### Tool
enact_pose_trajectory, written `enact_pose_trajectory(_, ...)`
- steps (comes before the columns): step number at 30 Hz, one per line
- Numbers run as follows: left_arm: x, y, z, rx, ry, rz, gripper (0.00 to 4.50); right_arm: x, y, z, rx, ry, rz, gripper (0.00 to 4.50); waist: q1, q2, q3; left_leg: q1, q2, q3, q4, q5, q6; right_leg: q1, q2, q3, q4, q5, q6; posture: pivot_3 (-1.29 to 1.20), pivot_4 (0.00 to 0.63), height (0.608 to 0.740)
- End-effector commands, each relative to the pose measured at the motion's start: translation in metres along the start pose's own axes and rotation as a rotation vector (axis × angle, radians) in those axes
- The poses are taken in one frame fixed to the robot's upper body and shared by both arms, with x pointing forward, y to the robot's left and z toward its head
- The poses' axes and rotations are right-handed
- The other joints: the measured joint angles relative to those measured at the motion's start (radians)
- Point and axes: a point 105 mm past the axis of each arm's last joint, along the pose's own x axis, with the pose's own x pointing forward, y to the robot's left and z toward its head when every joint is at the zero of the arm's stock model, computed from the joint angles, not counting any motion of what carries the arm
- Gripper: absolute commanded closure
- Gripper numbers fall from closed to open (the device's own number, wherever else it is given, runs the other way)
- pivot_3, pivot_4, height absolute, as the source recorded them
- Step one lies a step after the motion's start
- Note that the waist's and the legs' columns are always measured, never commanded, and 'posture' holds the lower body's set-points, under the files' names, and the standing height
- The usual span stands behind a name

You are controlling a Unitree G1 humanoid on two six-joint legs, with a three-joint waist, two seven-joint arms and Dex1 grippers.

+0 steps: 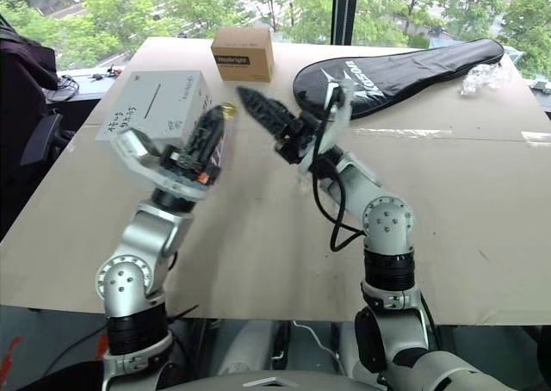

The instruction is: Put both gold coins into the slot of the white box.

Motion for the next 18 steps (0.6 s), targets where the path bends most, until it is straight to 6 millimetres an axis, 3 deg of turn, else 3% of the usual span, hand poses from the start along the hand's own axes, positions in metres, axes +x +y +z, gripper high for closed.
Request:
enact_pose_trajectory(1, 0.012, -0.028, 0.023, 0.097, -0.073, -0.077, 4.50, -0.002, 0.003, 0.016, -0.118, -0.021, 0.023, 1.47, 0.002, 0.000, 0.000, 0.000, 0.000, 0.000, 0.000, 0.000, 0.000, 0.000, 0.000, 0.000, 0.000, 0.000, 0.000, 0.00, 0.150, 0.740)
enact_pose_trajectory(3, 0.017, -0.039, 0.039, 0.189, -0.128, -0.086, 4.50, -0.007, 0.006, 0.018, -0.281, 0.026, 0.063, 1.47, 0.001, 0.000, 0.000, 0.000, 0.000, 0.000, 0.000, 0.000, 0.000, 0.000, 0.000, 0.000, 0.000, 0.000, 0.000, 0.00, 0.150, 0.740)
enact_pose_trajectory(6, 0.024, -0.041, 0.063, 0.371, -0.172, 0.000, 4.50, -0.013, 0.022, 0.024, -0.521, 0.071, 0.221, 1.47, -0.002, 0.000, 0.001, 0.000, 0.000, 0.001, 0.000, 0.000, 0.000, 0.000, 0.000, 0.000, 0.000, 0.000, 0.000, 0.00, 0.150, 0.740)
enact_pose_trajectory(14, 0.033, -0.009, 0.068, 1.102, 0.083, 0.349, 4.50, -0.015, 0.036, 0.018, -0.770, 0.258, 0.402, 1.47, -0.003, 0.001, 0.002, 0.001, 0.001, 0.001, -0.003, 0.000, 0.000, -0.001, 0.001, 0.000, 0.000, 0.000, 0.000, 0.00, 0.150, 0.740)
enact_pose_trajectory(18, 0.026, 0.004, 0.076, 1.190, 0.096, 0.482, 4.50, -0.012, 0.039, 0.020, -0.799, 0.270, 0.426, 1.47, -0.001, 0.001, 0.002, 0.001, 0.001, 0.001, -0.003, 0.000, -0.001, -0.001, -0.001, 0.001, -0.001, 0.000, 0.000, 0.00, 0.150, 0.740)
